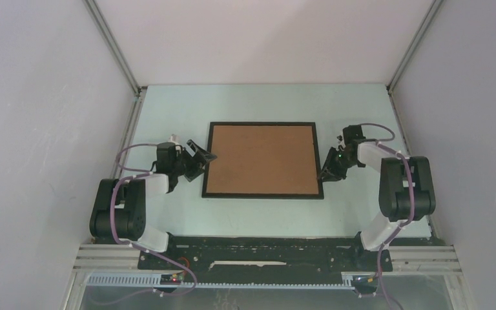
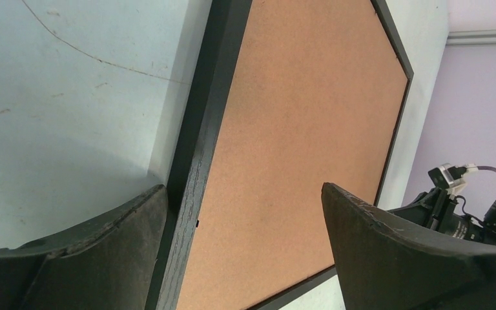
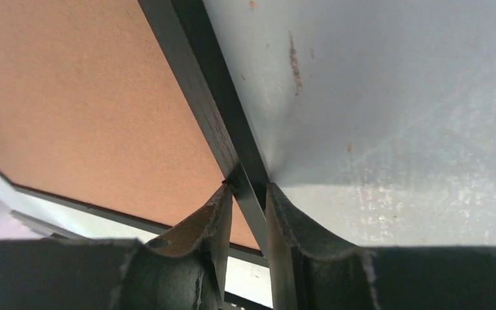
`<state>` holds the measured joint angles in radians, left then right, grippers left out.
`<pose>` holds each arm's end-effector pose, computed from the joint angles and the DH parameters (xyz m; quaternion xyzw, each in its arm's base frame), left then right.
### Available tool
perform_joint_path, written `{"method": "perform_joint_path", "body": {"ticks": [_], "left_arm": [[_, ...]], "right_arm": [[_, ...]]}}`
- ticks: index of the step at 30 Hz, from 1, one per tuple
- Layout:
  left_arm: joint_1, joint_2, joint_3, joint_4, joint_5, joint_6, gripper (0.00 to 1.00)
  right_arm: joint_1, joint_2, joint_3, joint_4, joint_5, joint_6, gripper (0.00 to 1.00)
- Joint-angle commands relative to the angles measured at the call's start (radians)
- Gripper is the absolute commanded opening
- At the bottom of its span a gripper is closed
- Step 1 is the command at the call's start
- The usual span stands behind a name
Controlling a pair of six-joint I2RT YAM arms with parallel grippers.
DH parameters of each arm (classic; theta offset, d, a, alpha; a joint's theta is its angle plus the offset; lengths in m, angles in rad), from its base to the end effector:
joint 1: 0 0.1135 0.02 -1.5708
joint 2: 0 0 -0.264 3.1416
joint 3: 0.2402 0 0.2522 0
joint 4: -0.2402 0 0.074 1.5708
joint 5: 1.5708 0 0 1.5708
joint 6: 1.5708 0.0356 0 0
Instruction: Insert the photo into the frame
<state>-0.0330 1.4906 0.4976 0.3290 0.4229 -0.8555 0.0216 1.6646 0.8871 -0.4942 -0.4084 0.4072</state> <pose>0.2661 -0.0234 0.1386 -0.2671 0.8424 -0.3544 0.3056 0.2924 0.0205 0.1453 0.1559 0.9561 0.2270 0.0999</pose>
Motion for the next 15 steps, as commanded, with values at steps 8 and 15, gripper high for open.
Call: {"method": "perform_joint_path", "body": {"ticks": [8, 15], "left_arm": [[-0.018, 0.026, -0.008, -0.032, 0.074, -0.016, 0.91], [-0.016, 0.026, -0.011, -0.028, 0.083, -0.012, 0.91]], "right_arm": [[0.271, 0.213, 0.254, -0.216, 0.199, 0.005, 0.34], [0.496, 0.512, 0.564, -0.428, 0.424, 0.062, 0.34]]}}
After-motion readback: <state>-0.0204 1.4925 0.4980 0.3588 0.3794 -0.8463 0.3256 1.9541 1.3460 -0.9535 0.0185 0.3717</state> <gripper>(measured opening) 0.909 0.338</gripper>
